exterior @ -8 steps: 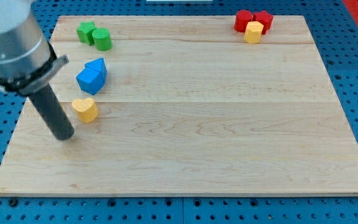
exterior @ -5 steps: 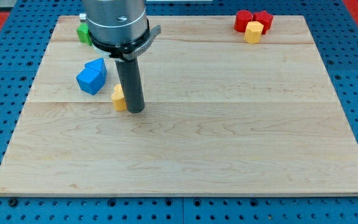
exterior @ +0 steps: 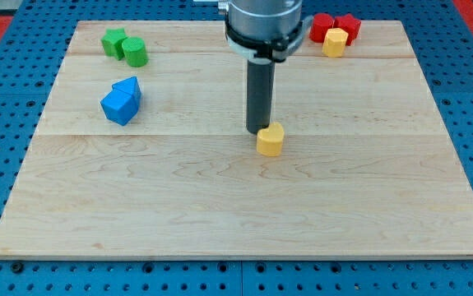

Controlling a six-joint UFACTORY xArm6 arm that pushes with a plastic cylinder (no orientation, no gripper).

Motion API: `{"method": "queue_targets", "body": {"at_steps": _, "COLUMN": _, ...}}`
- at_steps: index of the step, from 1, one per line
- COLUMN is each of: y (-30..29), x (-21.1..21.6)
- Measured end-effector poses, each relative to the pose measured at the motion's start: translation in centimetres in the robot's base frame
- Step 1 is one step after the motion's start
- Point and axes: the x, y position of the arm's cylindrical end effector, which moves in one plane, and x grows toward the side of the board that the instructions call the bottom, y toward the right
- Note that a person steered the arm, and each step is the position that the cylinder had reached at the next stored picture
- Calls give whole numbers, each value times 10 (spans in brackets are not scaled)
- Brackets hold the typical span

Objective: Push the yellow heart towards the yellow hexagon

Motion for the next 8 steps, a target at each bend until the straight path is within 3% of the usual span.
{"method": "queue_targets", "body": {"at_steps": 1, "y": -44, "x": 36}}
{"method": "queue_targets", "body": {"at_steps": 2, "y": -5, "x": 36}}
{"method": "queue_targets", "body": {"at_steps": 5, "y": 108, "x": -9}}
{"method": "queue_targets", "body": {"at_steps": 6, "y": 126, "x": -56}}
{"method": "queue_targets", "body": {"at_steps": 8, "y": 139, "x": -95}}
